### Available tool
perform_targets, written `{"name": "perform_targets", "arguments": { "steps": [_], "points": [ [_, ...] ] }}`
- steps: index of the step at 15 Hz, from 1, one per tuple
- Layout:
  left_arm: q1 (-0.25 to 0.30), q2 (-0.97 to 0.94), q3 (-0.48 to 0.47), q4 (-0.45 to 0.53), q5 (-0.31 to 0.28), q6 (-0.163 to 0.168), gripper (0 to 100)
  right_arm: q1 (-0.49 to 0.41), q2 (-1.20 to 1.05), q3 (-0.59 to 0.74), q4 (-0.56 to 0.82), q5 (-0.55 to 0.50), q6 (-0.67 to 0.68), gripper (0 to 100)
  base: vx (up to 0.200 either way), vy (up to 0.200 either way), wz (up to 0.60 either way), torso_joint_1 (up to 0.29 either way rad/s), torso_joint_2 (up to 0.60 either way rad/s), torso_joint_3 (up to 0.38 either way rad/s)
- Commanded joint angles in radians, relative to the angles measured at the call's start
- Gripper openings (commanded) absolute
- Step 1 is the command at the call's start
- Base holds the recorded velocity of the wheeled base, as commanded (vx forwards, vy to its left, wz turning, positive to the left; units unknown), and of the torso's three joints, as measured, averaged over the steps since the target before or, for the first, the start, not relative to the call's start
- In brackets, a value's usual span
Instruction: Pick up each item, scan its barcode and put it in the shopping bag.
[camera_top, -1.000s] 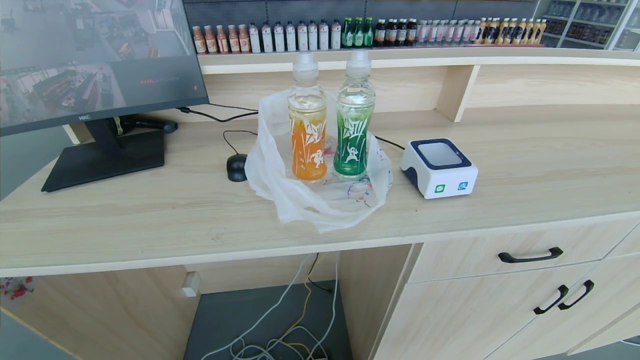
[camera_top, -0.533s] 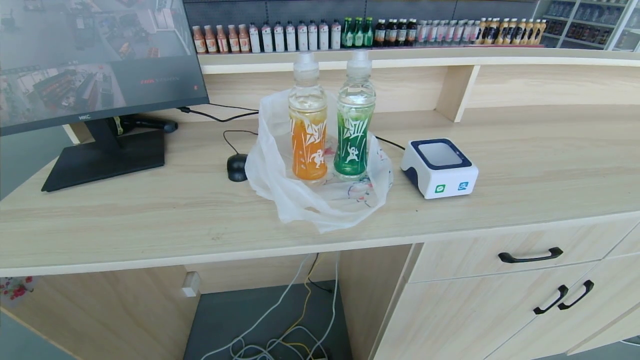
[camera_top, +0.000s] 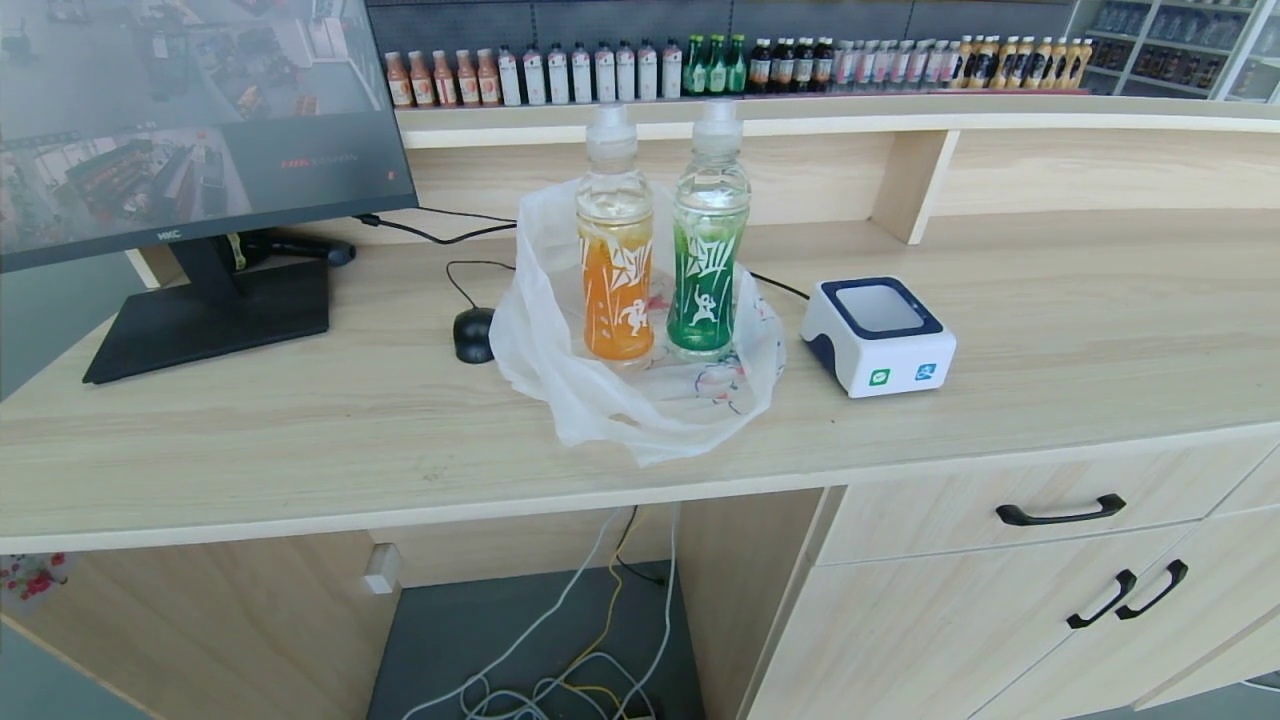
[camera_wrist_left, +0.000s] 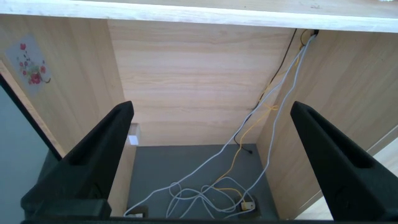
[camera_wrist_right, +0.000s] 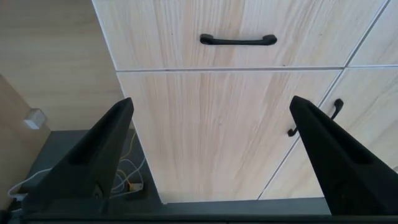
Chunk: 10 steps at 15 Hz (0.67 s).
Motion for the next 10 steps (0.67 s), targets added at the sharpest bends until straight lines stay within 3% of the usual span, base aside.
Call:
{"name": "perform_targets", "arguments": {
  "steps": [1, 10],
  "points": [
    [0.000, 0.000, 0.000, 0.000, 0.000, -0.001, 100, 0.000, 0.000, 0.000, 0.000, 0.000, 0.000, 100, 0.000, 0.000, 0.00, 0.000, 0.00, 0.000],
    [0.002, 0.000, 0.000, 0.000, 0.000, -0.018, 100, 0.000, 0.000, 0.000, -0.001, 0.000, 0.000, 100, 0.000, 0.000, 0.00, 0.000, 0.00, 0.000]
  ]
}}
